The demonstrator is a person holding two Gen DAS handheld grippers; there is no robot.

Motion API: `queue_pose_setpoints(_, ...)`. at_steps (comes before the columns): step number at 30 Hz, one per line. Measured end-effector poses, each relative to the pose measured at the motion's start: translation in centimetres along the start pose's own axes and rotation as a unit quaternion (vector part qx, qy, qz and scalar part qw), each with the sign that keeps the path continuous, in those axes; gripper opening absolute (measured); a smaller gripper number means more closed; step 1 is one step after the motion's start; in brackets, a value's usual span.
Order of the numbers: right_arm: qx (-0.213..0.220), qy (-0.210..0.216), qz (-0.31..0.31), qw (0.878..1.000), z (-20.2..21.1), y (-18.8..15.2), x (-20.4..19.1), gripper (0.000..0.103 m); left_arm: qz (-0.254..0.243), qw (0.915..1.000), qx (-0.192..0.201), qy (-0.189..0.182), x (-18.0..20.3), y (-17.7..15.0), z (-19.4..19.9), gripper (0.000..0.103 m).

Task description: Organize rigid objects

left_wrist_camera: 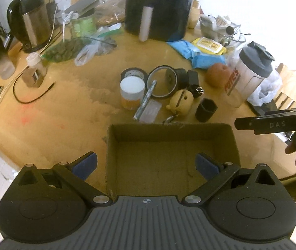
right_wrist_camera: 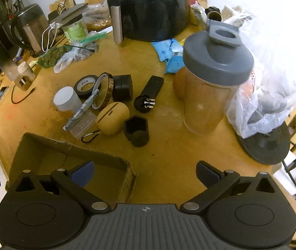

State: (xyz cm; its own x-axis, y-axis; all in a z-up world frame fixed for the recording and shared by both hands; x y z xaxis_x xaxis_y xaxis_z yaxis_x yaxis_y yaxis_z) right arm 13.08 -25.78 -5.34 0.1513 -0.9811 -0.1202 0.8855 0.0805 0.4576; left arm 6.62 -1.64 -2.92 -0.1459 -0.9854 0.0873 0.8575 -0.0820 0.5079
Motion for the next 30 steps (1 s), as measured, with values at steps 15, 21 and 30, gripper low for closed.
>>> queue_pose_setpoints(15, 0.035, -0.015, 0.028, 0.999, -6.4, 2.4, -0.9, 0.090, -0.022, 0.9982, -0.011, -0.054, -2.4, 1.2, -1.2, 0.103)
queue_pose_setpoints(21, 0.029, -0.011, 0.028, 0.999, -8.5, 2.9, -1.1, 0.077, -0.024, 0.9972, 0.011, -0.070, -2.5, 1.2, -0.6, 0.103)
queue_pose_setpoints(30, 0.021, -0.016, 0.038, 0.999, -10.4, 3.3, -1.7, 0.044, -0.023, 0.9950, 0.045, -0.086, -2.2, 2.4, 0.0, 0.103)
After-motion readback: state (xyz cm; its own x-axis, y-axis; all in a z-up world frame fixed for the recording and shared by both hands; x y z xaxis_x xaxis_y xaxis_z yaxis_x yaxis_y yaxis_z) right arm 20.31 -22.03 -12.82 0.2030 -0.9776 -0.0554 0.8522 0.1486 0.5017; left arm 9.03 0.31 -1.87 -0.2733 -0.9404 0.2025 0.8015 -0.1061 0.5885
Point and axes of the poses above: each gripper's, at about its wrist camera, not at the fingertips, and z roughly against the way its jaws point, x to its right, y to its top, the point moved 5 cm from there along -z, roughly the way its jaws point, and after that the axes turned 3 degrees about z, right-handed, at the moved point
